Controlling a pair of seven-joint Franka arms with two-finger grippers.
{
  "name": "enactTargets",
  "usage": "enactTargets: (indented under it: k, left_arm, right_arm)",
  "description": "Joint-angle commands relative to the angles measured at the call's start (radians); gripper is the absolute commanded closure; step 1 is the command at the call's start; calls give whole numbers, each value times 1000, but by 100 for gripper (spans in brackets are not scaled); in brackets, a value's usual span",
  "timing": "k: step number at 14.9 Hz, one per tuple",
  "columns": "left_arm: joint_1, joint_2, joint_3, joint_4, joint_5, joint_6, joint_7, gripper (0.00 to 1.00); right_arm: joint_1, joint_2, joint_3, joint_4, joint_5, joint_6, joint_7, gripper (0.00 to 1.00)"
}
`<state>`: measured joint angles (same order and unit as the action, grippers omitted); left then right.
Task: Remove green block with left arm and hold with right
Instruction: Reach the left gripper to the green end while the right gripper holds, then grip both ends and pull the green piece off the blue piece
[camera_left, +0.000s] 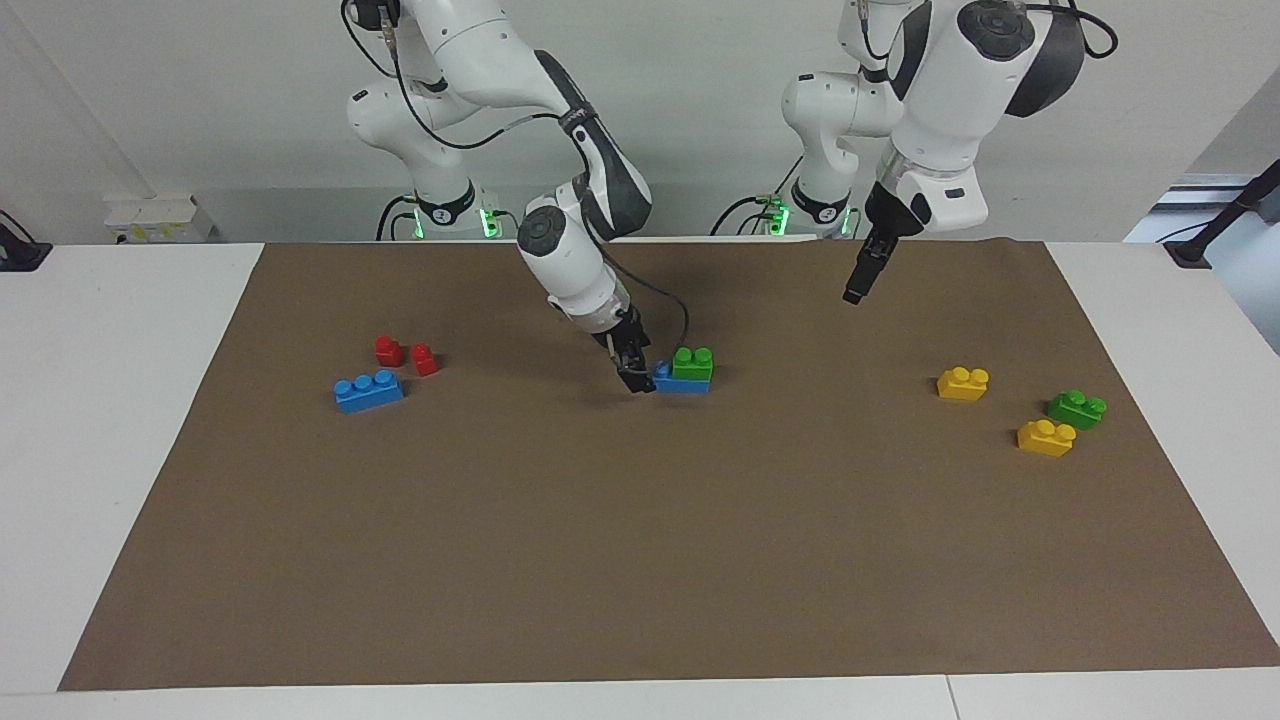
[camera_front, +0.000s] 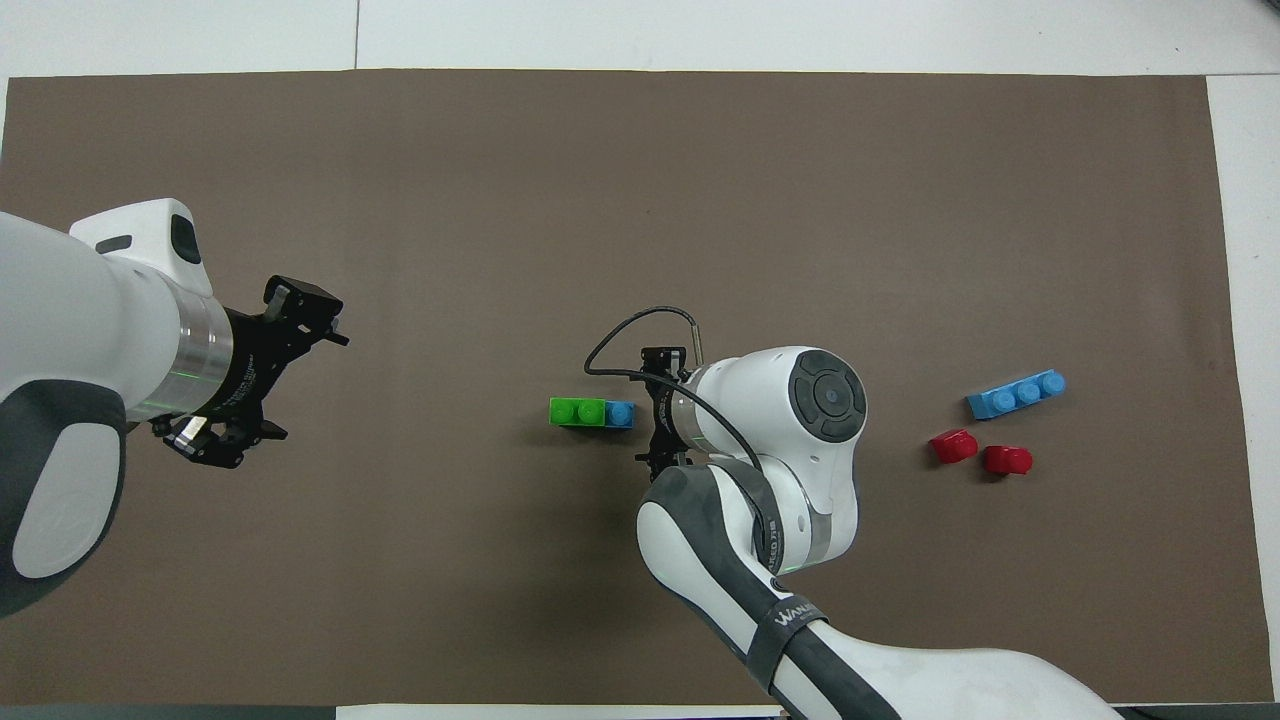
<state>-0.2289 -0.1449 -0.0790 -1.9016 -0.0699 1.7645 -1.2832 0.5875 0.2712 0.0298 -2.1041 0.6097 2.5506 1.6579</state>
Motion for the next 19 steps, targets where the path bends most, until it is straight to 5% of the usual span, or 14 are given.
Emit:
enactTargets:
  k: [1,6,8,13,19]
  left_arm:
    - [-72,-31,13,-82,-19,94,-186,0]
    - [-188,14,15,-149,-18,248,-511,0]
    - [-225,50,15,-162,-17,292,-591,0]
    - [-317,139,16,-227,-13,443,-800,0]
    - [-356,202,18,-251,-5,539,-955,0]
  right_arm:
    - [21,16,2,-5,33,43,-27,0]
    - [32,31,2,-7,53,80,-30,0]
    - [34,37,2,-8,53,92,-30,9]
    - [32,37,2,-8,117,92,-85,100]
    - [38,37,1,-10,205,91,-190,100]
